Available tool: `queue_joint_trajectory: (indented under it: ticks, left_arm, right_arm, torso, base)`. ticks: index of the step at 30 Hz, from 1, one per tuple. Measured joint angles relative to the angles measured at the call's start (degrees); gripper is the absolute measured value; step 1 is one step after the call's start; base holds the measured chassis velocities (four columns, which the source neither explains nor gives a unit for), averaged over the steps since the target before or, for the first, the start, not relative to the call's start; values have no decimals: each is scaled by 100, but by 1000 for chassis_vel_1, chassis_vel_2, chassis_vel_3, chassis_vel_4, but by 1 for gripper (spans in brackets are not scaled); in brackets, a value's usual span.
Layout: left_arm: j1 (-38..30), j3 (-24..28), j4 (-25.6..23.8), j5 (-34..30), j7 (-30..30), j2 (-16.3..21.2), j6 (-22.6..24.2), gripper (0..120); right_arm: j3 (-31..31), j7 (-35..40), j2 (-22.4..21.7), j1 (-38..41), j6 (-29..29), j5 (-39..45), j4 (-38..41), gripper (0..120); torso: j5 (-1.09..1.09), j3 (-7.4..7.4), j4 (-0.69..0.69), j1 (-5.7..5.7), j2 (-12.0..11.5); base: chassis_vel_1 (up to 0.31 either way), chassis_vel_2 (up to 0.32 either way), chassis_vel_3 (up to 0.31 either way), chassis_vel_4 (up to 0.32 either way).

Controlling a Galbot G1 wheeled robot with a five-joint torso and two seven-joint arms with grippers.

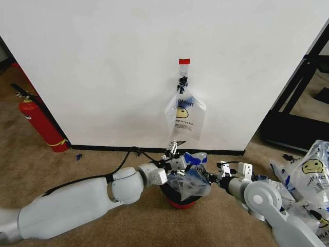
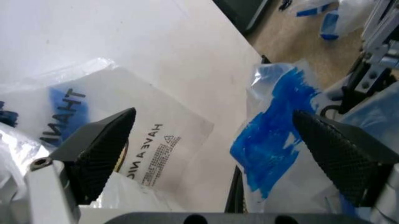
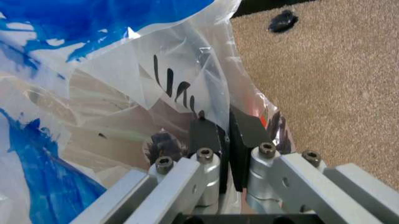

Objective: Pick up the garbage bag from the wall and place it over the trash bin.

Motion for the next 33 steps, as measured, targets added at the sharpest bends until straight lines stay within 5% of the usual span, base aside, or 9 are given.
queue_joint_trajectory:
  ticks: [19,28,33]
  left_arm:
    - [-6,147,375,484,51,-22,-250,96]
    - [-4,215,358,316,49,-144,-400,69]
    - [-18,231,445,289,63,-193,-493,45]
  right_arm:
    - [-59,0,-22,90,21,35,8,0]
    - [-54,-5,-45,85,17,47,23,0]
    - [-67,5,-42,97,12,43,40,0]
  torso:
    - [0,0,0,0,0]
    - [0,0,0,0,0]
    - [0,0,1,0,0]
  base:
    - [0,0,0,0]
    - [0,0,0,0]
    - [0,0,0,0]
